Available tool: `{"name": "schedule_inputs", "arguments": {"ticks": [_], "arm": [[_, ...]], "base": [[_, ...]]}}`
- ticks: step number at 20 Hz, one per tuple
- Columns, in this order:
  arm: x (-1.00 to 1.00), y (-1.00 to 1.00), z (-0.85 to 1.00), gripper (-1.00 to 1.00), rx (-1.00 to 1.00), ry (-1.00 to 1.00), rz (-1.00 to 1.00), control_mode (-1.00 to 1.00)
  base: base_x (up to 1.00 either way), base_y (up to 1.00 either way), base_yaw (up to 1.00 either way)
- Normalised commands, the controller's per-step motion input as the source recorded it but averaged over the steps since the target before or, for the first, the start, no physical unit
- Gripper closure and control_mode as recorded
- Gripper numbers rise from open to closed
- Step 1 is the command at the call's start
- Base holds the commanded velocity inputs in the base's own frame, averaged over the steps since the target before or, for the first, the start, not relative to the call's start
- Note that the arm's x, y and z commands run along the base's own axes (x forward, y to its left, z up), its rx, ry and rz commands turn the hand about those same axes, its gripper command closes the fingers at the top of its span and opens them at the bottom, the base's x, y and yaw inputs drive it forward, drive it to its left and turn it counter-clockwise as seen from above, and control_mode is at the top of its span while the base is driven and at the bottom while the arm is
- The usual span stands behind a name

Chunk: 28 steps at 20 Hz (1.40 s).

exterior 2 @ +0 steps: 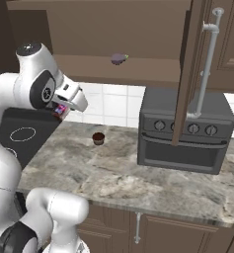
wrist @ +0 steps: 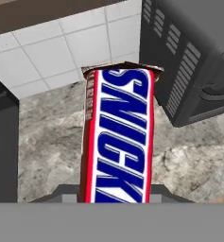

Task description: Pick the bar and honey bottle from the counter and place them in the cabinets closest to them.

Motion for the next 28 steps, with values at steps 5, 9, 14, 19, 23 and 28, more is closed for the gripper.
{"name": "schedule_inputs", "arguments": {"ticks": [5,9,14,19,23,28], "arm": [[0.13,0.21,0.55,1.00,0.00,-0.11,0.01,-1.00],[0.25,0.19,0.51,1.00,0.00,-0.12,0.00,-1.00],[0.41,0.16,0.22,1.00,0.00,-0.10,0.00,-1.00],[0.55,0.12,0.09,1.00,0.00,-0.08,0.01,-1.00],[0.68,0.11,0.15,1.00,0.00,-0.05,0.00,-1.00],[0.75,0.07,0.24,1.00,0.01,-0.01,0.01,-1.00]], "base": [[0.00,0.00,0.00],[0.00,0.00,0.00],[0.00,0.00,0.00],[0.00,0.00,0.00],[0.00,0.00,0.00],[0.00,0.00,0.00]]}}
